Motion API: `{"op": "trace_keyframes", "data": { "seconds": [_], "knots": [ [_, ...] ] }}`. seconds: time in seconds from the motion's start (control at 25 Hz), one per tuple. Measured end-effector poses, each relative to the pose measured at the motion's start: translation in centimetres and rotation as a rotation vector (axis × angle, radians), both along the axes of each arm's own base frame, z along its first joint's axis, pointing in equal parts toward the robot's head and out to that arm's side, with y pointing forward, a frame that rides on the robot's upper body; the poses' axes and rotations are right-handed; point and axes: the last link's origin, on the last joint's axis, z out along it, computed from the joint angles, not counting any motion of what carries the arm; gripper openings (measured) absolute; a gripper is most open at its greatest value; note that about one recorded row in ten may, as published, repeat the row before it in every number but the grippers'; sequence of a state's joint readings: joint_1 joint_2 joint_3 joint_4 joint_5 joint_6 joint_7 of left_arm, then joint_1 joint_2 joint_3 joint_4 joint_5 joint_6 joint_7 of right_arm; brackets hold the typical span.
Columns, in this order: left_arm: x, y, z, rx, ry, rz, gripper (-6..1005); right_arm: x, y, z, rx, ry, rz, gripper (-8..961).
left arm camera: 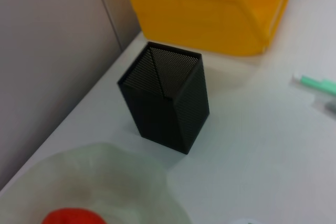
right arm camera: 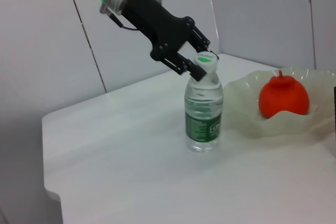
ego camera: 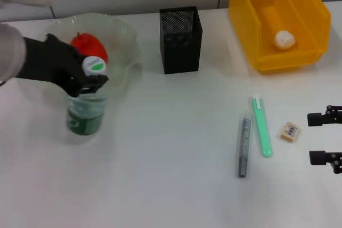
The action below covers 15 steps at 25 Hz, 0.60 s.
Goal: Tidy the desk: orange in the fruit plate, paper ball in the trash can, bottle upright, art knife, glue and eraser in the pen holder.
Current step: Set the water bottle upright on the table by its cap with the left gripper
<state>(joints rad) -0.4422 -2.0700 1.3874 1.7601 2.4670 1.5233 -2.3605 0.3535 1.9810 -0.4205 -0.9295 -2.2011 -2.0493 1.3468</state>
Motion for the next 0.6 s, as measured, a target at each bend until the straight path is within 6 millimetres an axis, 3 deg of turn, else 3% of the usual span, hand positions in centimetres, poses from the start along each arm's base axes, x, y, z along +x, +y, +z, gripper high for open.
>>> {"op": "trace_keyframes", "data": {
  "seconds": [0.2,0.6],
  "knots": [
    [-1.3,-1.2,1.3,0.029,-0.027,0.048,436,-0.3,0.3,-0.1,0.0,0.001,0.01,839],
    [-2.0,-2.3,1.0,0.015,-0.081,0.08,436,-0.5,0.6,-0.2,-0.002,0.002,0.02,837]
  ]
}}
